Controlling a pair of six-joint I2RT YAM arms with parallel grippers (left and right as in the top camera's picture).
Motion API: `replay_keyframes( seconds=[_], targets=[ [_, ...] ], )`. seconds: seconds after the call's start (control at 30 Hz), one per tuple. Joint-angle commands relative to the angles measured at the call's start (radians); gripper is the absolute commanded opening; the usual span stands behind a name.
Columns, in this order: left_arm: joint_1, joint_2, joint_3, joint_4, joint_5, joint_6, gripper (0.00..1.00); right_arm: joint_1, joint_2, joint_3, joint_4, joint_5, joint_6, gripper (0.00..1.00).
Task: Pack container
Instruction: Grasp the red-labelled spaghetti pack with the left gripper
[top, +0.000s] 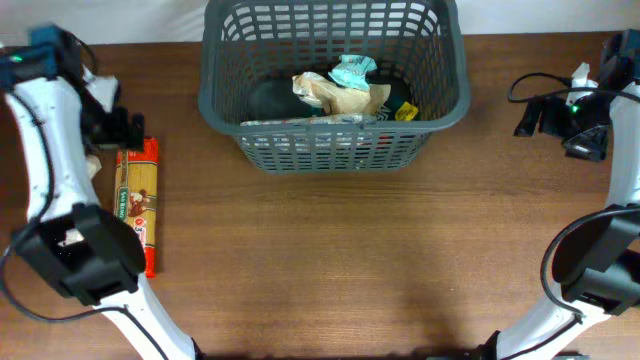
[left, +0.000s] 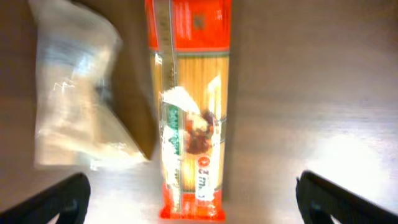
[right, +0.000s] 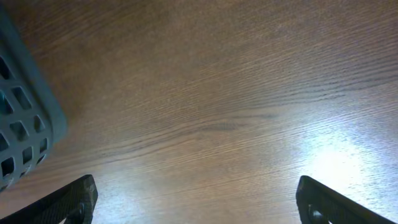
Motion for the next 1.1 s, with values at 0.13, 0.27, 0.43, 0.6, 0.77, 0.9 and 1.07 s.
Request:
replay_keyframes(
  seconds=[0.13,0.27,0.43,0.6,0.77,0.9,1.07],
  targets=[
    [0.002,-0.024,-0.336,0.246,-0.036,-0.011,0.99,0.000,0.002,-0.005,0.000,0.002,0.010,0.99],
    [0.003,-0.005,-0.439,0.327,-0.085,-0.008,0.99,0.000,0.002,-0.005,0.000,0.002,0.010,0.99],
    [0.011,0.038,-0.489,0.379,-0.114,0.021,0.99,0.000,0.002,-0.005,0.000,0.002,0.010,0.99],
    [0.023,0.058,-0.490,0.409,-0.113,0.013,0.99,0.000,0.002,-0.005,0.000,0.002,0.010,0.99],
    [0.039,0.096,-0.490,0.423,-0.063,-0.006,0.89,0.000,0.002,-0.005,0.000,0.002,0.010,0.99],
    [0.040,0.111,-0.490,0.422,-0.042,-0.009,0.38,0.000,0.002,-0.005,0.000,0.002,0.010,0.99],
    [0.030,0.108,-0.389,0.310,-0.030,-0.008,0.02,0.000,0.002,-0.005,0.000,0.002,0.010,0.99]
  ],
)
